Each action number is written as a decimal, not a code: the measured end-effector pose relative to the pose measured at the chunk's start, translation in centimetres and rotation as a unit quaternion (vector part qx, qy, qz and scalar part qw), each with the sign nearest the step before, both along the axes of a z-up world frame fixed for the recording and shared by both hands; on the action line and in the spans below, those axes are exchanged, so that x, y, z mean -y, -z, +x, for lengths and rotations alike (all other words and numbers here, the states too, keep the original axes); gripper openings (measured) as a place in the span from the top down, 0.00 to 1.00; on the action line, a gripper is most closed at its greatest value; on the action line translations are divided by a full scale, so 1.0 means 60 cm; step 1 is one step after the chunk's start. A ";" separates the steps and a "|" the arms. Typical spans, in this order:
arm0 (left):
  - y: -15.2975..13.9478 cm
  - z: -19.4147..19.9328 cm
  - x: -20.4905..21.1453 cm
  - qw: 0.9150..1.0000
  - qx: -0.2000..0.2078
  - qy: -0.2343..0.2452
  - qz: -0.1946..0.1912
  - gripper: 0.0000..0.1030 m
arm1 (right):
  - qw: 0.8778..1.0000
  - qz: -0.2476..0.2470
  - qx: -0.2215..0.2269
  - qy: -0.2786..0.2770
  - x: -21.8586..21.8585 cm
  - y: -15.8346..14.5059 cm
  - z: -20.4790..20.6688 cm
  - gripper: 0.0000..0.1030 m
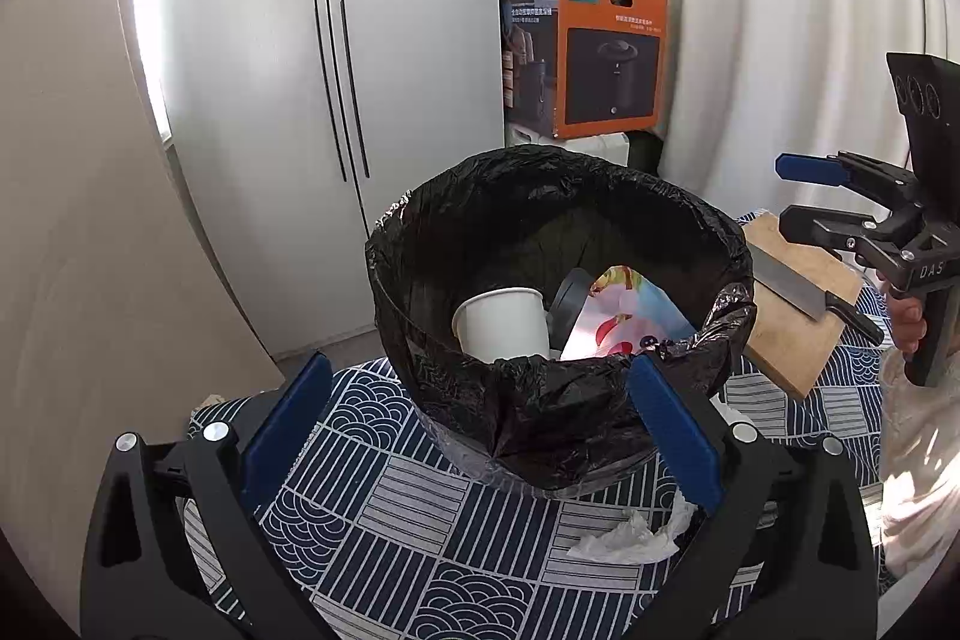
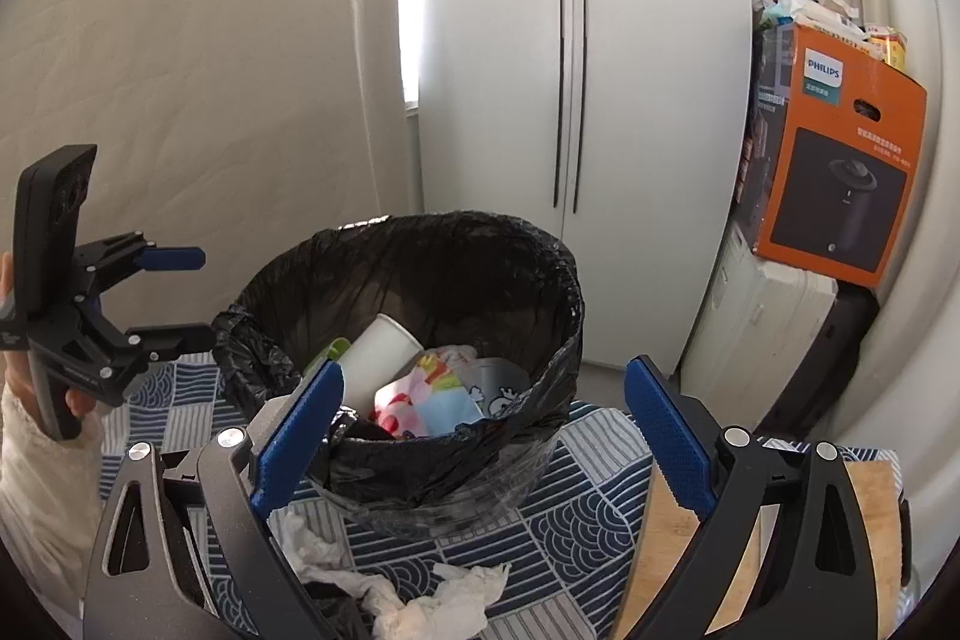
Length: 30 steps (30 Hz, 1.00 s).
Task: Collect trash
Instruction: 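Move both tools back toward the black cloth and tissues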
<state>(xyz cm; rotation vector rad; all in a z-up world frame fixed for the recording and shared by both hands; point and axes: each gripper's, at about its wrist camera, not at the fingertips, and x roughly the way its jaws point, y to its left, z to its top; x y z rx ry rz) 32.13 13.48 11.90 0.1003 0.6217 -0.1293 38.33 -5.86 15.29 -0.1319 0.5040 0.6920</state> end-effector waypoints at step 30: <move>0.086 -0.098 0.085 0.998 -0.062 -0.018 -0.022 0.06 | 0.998 -0.056 -0.032 0.016 0.075 0.073 -0.100 0.11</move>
